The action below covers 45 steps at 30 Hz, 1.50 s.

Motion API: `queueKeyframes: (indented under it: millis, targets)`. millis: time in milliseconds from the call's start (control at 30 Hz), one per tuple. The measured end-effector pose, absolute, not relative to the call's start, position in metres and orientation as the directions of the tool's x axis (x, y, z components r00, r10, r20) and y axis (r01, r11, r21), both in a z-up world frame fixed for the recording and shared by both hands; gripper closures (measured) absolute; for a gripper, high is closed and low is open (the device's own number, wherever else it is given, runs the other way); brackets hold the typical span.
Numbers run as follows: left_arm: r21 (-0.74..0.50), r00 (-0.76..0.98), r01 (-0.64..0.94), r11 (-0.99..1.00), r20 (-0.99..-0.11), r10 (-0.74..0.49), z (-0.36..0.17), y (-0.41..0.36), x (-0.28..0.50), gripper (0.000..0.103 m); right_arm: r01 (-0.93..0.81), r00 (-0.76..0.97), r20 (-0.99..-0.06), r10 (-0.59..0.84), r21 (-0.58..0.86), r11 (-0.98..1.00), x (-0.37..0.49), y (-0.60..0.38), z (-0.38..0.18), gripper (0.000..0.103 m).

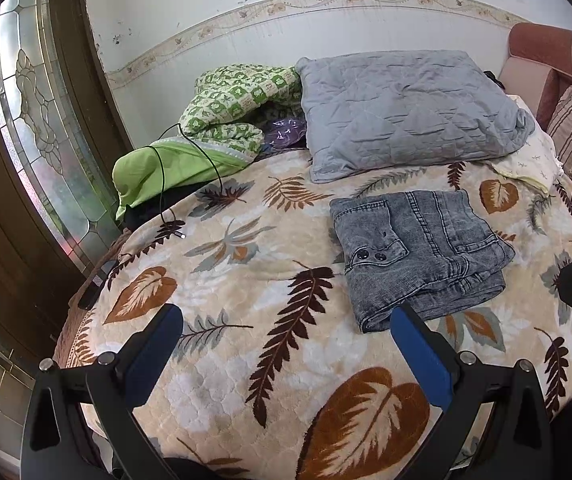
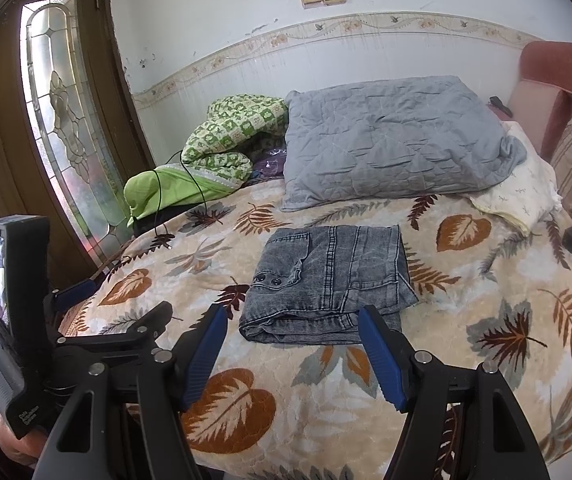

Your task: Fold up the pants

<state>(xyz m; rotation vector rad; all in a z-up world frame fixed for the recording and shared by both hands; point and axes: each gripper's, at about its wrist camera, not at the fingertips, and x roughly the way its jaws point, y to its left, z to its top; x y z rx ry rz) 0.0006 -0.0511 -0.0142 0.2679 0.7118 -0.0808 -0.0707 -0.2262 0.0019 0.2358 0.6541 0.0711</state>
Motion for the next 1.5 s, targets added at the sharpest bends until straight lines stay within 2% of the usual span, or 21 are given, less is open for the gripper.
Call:
queueKeyframes:
  millis: [1000,1233,1500]
  targets:
    - [0.165,0.725,0.164,0.973,-0.689,-0.005,-0.026,-0.034,0.012,0.0,0.009,0.771,-0.625,0.122,0.202,0.979,-0.063,-0.213,-0.002,0.032]
    - [0.128,0.746,0.14,0.982,-0.666,-0.02,-0.008,-0.01,0.016,0.0,-0.012,0.793,-0.601,0.096,0.143,0.99,-0.057,-0.192,0.035,0.032]
    - [0.138,0.809,0.01,0.99,-0.584,0.073,0.043,0.043,0.015,0.0,-0.065,0.839,-0.536,0.099,0.081,0.995,-0.059,-0.153,0.086,0.032]
